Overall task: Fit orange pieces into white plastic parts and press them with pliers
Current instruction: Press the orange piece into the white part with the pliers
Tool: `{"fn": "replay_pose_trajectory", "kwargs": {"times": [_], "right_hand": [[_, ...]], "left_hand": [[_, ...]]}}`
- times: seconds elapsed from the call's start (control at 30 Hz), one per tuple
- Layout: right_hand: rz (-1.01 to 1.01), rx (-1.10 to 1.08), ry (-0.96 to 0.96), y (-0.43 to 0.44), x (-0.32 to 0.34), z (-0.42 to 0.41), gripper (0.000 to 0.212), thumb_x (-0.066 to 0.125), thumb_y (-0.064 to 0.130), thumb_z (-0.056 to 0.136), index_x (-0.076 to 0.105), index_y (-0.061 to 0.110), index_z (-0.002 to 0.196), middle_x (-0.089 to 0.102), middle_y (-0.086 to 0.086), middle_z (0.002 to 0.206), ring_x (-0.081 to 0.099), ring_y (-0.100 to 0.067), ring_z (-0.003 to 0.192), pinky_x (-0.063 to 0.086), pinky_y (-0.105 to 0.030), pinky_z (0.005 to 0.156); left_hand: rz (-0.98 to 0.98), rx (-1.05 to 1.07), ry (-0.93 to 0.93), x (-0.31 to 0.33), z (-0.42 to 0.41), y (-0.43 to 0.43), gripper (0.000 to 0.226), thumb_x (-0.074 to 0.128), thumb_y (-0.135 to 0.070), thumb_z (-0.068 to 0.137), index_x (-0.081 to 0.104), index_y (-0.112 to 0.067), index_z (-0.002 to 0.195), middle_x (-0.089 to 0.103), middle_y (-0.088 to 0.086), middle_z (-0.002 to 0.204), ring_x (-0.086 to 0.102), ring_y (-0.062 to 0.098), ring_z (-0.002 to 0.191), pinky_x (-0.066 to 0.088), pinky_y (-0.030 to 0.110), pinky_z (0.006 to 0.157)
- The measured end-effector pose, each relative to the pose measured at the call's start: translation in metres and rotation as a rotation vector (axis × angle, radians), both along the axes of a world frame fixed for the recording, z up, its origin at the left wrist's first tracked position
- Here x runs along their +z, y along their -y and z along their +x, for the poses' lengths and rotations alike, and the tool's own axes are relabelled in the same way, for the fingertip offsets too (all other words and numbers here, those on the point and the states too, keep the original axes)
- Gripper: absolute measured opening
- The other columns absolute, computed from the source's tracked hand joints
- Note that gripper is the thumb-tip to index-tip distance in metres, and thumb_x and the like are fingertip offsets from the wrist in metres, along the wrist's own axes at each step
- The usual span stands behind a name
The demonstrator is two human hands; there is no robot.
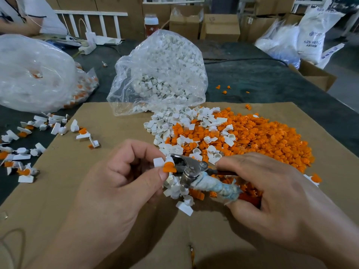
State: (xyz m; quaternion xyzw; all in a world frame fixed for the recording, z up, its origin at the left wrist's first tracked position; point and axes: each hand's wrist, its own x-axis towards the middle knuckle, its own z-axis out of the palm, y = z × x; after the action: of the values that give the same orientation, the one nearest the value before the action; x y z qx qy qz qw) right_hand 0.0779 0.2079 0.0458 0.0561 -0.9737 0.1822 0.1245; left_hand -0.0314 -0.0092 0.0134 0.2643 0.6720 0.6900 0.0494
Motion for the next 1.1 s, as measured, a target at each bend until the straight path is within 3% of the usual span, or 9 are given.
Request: {"fn": "replay_pose_trajectory", "kwargs": {"times": [0.33, 0.47, 0.63, 1.1], "right_hand": [[-0.016, 0.004, -0.017, 0.0009, 0.0008, 0.0008, 0.044, 0.051, 0.042, 0.076, 0.052, 0.041, 0.12, 0.06, 0.026, 0.107, 0.057, -0.001, 0.098, 0.052, -0.03, 0.075], [-0.005, -0.023, -0.022, 0.0008, -0.0003, 0.001, 0.045, 0.049, 0.043, 0.076, 0.05, 0.042, 0.121, 0.058, 0.028, 0.108, 0.055, 0.002, 0.098, 0.05, -0.026, 0.076], [0.001, -0.008, -0.023, 0.0015, -0.0006, 0.0003, 0.045, 0.05, 0.042, 0.076, 0.05, 0.04, 0.122, 0.059, 0.026, 0.109, 0.057, -0.002, 0.1, 0.053, -0.033, 0.077], [-0.01, 0.013, -0.051, 0.002, 0.0014, 0.002, 0.05, 0.054, 0.039, 0.076, 0.055, 0.034, 0.126, 0.06, 0.023, 0.115, 0.058, -0.004, 0.104, 0.053, -0.034, 0.078]], "left_hand": [[0.011, -0.019, -0.008, 0.0023, 0.0005, -0.0019, 0.021, 0.073, -0.038, 0.068, 0.069, -0.023, 0.082, 0.065, -0.005, 0.064, 0.06, 0.005, 0.054, 0.048, 0.019, 0.049], [-0.004, 0.002, -0.005, 0.0019, 0.0015, -0.002, 0.021, 0.073, -0.042, 0.067, 0.07, -0.028, 0.083, 0.066, -0.009, 0.068, 0.06, 0.004, 0.059, 0.048, 0.017, 0.053], [-0.013, -0.017, -0.02, 0.0026, 0.0028, -0.0017, 0.02, 0.074, -0.044, 0.067, 0.071, -0.033, 0.084, 0.067, -0.012, 0.068, 0.061, 0.002, 0.06, 0.048, 0.015, 0.053], [0.028, -0.056, 0.011, 0.0009, 0.0039, -0.0019, 0.02, 0.073, -0.039, 0.067, 0.072, -0.027, 0.083, 0.067, -0.007, 0.065, 0.062, 0.002, 0.056, 0.048, 0.015, 0.051]]}}
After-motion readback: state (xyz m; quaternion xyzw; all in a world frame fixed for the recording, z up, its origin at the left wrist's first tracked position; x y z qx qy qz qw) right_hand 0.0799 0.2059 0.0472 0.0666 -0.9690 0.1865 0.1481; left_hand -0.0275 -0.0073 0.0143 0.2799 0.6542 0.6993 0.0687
